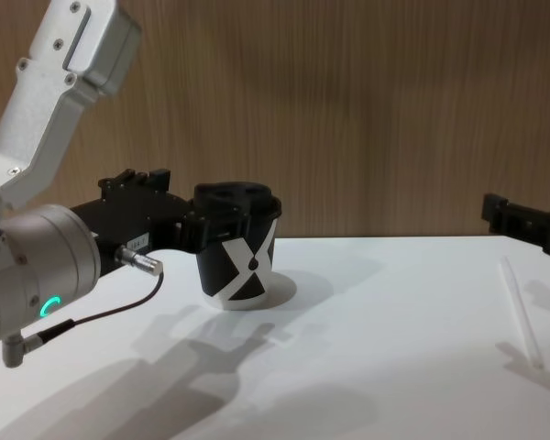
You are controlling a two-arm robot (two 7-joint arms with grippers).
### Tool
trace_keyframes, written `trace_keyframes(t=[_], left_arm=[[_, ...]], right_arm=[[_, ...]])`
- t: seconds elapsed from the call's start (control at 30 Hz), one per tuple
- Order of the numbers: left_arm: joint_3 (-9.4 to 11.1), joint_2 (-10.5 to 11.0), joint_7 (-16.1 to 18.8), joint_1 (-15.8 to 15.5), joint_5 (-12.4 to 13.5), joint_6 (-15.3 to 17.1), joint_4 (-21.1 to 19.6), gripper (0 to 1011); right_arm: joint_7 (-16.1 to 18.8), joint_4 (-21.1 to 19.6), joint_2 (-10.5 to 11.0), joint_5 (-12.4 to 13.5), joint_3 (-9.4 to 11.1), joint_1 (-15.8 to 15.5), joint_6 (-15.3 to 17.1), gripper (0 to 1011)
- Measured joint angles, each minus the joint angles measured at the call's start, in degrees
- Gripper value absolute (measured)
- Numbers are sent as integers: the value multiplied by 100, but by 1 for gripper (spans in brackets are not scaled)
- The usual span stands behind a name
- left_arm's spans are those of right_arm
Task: Pick up the straw with one hand, pass it to the other hand, and insert it into the cup.
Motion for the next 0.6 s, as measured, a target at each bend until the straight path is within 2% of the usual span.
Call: trace_keyframes(t=[0.6], left_arm=[[0,0,0,0,0,0,0,1003]], right_arm=[[0,0,0,0,0,0,0,1001]])
